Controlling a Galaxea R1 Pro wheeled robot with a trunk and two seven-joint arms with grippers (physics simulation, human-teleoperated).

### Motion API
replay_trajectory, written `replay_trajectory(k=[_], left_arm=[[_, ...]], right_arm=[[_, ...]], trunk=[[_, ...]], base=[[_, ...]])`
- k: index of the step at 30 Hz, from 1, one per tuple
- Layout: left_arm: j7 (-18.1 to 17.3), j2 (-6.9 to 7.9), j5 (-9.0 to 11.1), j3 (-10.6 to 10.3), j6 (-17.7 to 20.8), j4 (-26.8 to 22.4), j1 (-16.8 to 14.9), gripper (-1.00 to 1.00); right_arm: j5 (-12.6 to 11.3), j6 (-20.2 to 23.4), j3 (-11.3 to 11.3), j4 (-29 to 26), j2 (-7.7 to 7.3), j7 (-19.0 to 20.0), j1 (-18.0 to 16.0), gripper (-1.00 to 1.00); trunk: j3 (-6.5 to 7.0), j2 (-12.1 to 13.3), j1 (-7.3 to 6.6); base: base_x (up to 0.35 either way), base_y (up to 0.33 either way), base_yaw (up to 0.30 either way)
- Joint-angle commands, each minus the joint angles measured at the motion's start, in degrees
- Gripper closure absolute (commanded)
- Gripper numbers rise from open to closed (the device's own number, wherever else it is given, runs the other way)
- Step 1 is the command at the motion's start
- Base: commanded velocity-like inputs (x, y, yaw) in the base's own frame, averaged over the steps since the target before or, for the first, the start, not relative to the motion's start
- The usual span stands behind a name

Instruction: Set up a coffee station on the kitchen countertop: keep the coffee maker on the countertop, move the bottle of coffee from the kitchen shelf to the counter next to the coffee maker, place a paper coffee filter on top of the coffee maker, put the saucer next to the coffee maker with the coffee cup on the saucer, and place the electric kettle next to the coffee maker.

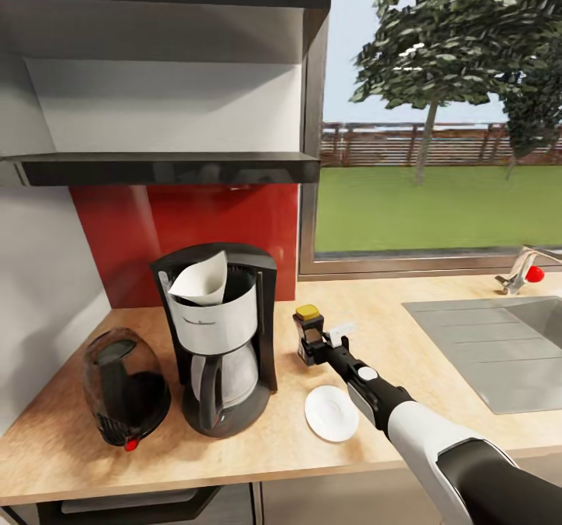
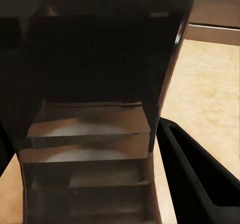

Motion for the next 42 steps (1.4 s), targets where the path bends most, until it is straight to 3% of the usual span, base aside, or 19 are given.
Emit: replay_trajectory(k=[1, 42], left_arm=[[0.14, 0.0, -0.61, 0.47, 0.16, -0.04, -0.02, -1.0], [0.14, 0.0, -0.61, 0.47, 0.12, -0.04, -0.02, -1.0]], right_arm=[[-0.61, -0.2, 0.23, 0.1, 0.0, 0.26, -0.07, 1.0], [-0.56, -0.16, 0.23, 0.14, 0.0, 0.28, -0.02, 1.0]], trunk=[[-0.11, -0.12, 0.04], [-0.11, -0.12, 0.04]], base=[[0.0, 0.046, 0.0], [0.0, 0.035, 0.0]])
